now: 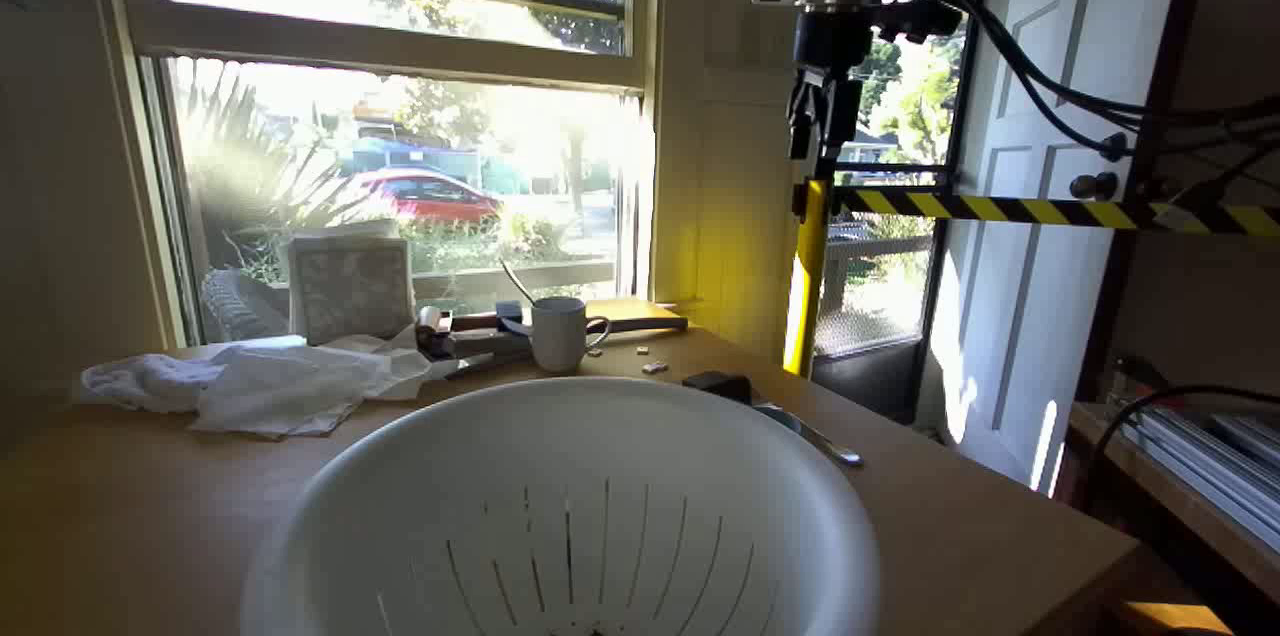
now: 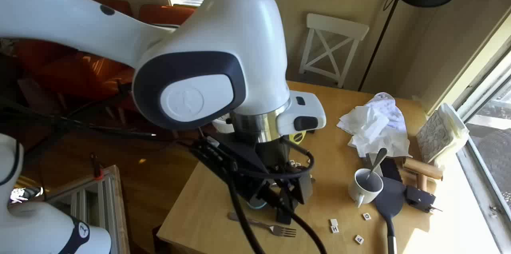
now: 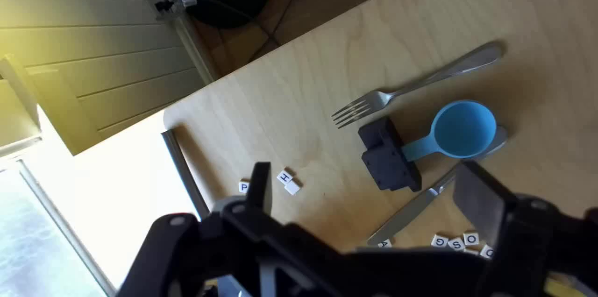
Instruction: Move the mug to the left
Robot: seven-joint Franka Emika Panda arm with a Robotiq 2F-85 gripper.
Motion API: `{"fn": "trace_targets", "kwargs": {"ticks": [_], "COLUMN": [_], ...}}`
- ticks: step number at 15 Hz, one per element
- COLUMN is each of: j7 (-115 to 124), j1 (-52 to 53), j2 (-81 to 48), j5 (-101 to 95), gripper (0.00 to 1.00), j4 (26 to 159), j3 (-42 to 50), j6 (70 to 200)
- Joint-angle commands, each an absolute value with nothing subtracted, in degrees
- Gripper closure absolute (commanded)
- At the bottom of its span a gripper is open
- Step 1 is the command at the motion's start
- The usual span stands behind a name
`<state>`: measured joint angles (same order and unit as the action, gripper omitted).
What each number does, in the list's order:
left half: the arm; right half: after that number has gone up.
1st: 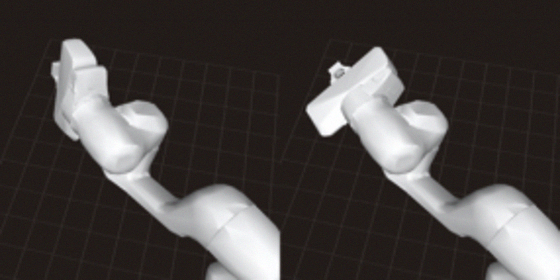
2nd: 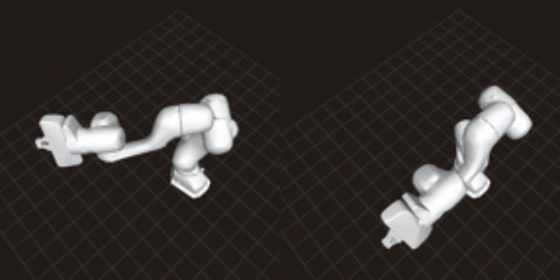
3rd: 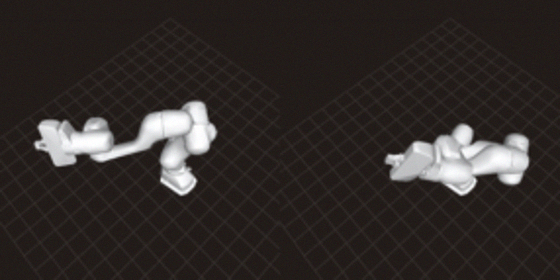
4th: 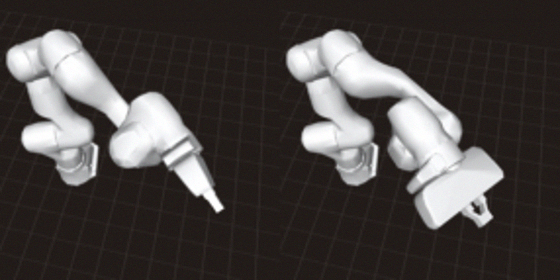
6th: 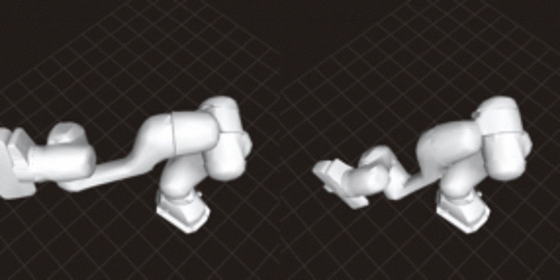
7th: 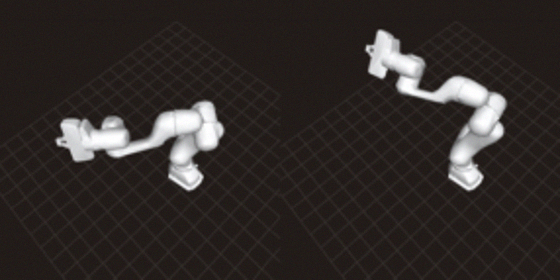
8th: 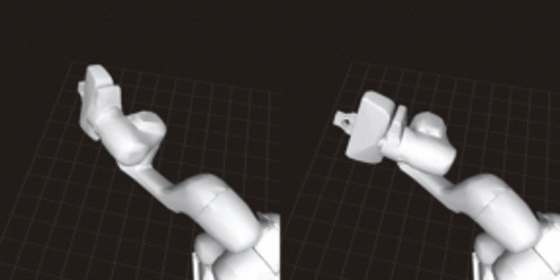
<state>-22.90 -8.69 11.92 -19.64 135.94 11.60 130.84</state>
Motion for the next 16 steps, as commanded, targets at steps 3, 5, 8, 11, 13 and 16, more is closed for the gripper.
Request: {"fn": "trace_targets", "kwargs": {"ticks": [3,5,8,11,13,16], "j7": [-22.96,-22.96,-24.14,-29.15,-31.16,-35.35], "j1": [-8.91,-8.91,-7.36,-5.88,-6.06,-8.41], "j2": [11.92,11.92,5.69,0.63,-4.03,-11.93], "j5": [-19.55,-19.55,-12.14,-2.28,1.3,5.94], "gripper": [0.0,0.0,0.0,0.0,0.0,0.0], "j4": [135.88,135.88,132.07,129.04,125.99,119.17], "j3": [11.37,11.37,12.0,11.6,10.61,9.36], "j6": [130.75,130.75,132.98,136.77,140.96,144.07]}}
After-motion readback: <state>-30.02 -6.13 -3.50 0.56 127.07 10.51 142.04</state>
